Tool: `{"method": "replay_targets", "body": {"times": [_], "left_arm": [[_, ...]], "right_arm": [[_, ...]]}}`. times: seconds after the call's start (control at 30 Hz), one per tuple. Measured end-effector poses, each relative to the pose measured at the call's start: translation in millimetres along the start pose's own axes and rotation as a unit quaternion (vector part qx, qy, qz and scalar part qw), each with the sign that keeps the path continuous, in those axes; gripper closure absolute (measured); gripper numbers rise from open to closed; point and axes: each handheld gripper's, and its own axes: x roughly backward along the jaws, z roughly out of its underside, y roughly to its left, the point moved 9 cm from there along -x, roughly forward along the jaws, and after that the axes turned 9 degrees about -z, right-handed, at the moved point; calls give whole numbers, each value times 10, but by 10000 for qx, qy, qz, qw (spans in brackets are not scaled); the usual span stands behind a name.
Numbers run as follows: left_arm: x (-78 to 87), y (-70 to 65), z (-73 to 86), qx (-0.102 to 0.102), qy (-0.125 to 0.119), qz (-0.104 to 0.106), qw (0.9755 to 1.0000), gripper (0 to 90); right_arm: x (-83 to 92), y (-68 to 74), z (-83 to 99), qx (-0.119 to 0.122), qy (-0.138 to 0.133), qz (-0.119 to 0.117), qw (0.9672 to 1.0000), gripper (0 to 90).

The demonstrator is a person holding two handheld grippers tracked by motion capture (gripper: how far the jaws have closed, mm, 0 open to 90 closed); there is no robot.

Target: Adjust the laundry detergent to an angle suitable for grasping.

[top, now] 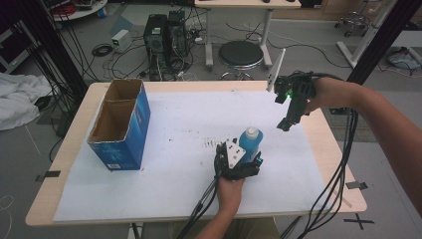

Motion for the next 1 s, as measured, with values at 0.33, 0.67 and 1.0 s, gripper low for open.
{"method": "replay_targets", "body": {"times": [0.33,0.67,1.0], "left_arm": [[14,7,-14,3,-43,2,10000,204],[13,9,-9,-41,-34,-33,10000,234],[28,-5,-23,-106,-87,-14,9999,316]], "right_arm": [[6,8,-8,-5,0,11,10000,12],[6,-4,-20,66,-43,20,10000,12],[-3,3,-38,38,-30,4,10000,12]]}}
